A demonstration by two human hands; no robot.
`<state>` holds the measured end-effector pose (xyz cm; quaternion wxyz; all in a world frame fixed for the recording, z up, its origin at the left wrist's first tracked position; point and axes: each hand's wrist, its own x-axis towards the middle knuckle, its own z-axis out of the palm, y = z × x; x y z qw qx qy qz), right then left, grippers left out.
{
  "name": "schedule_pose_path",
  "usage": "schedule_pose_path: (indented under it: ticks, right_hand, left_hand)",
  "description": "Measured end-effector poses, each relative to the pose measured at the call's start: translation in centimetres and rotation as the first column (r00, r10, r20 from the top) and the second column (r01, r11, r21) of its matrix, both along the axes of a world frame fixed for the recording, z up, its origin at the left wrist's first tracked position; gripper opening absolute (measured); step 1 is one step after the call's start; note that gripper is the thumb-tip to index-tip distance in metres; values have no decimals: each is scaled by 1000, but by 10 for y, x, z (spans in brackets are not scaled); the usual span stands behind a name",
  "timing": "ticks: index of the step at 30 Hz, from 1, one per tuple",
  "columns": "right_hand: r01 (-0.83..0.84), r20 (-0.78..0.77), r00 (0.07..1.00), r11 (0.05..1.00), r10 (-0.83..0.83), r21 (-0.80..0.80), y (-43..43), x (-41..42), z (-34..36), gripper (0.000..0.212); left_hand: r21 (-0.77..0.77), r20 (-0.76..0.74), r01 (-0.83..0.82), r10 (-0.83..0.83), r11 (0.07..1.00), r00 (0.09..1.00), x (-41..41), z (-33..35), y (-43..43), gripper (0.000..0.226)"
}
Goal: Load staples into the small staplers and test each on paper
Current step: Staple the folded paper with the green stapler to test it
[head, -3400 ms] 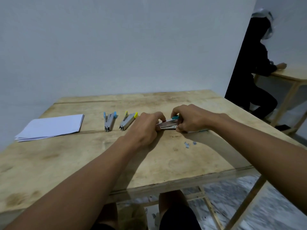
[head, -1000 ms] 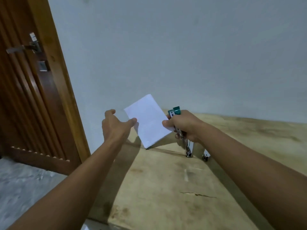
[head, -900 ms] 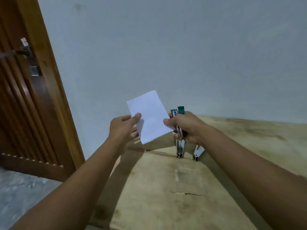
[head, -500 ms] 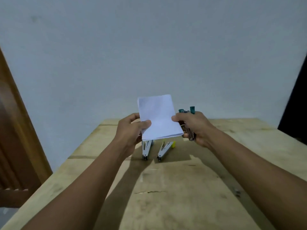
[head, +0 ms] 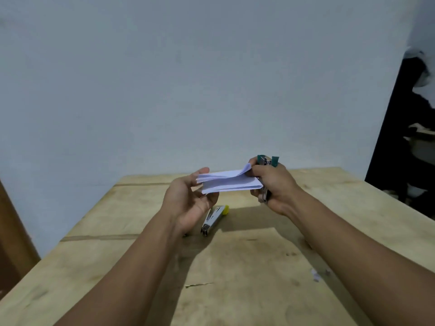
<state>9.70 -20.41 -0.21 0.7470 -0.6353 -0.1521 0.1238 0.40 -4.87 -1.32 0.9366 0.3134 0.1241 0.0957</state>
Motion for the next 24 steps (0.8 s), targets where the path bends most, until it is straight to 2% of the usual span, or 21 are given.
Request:
schedule_pose_path:
  ticks: [2, 3, 5, 6, 10, 14, 17, 19, 22, 24]
  right_hand:
    - [14, 35, 999, 1000, -14, 7, -3, 1, 3, 30]
    - [29, 62, 998, 1000, -28, -10, -3, 2, 3, 31]
    - [61, 112, 992, 997, -56, -47, -4, 2, 2, 33]
    - [72, 122, 990, 996, -65, -51, -4, 2, 2, 32]
    - [73, 33, 997, 995, -70, -74, -4, -2, 2, 20]
    - [-41, -95, 995, 992, 30, -120, -4, -6, 6, 27]
    - [-123, -68, 992, 965, 110, -230, -1, -12, 7, 18]
    - [-121, -46, 992, 967, 114, -224, 4, -14, 6, 16]
    - [-118, -23, 993, 974, 115, -192, 12, -17, 7, 11]
    - [-116, -7, 993, 974, 117, -193, 14, -20, 8, 12]
  left_hand:
    - [11, 6, 128, -128, 992, 992, -2, 3, 3, 25]
    - [43, -2, 217, -217, 975, 976, -4, 4, 3, 37]
    - [160, -62, 348, -342, 924, 938, -5, 4, 1, 54]
    - [228, -99, 351, -337, 908, 936, -4, 4, -2, 51]
    - [417, -120, 133, -91, 899, 989, 5, 4, -6, 31]
    - [607, -81, -12, 77, 795, 994, 2, 7, 8, 34]
    - [624, -57, -84, 152, 777, 987, -8, 11, 20, 41]
    - [573, -64, -85, 148, 815, 987, -13, 13, 23, 39]
    - [451, -105, 15, 36, 892, 994, -22, 13, 22, 33]
    - [433, -85, 60, -25, 900, 996, -27, 12, 21, 30]
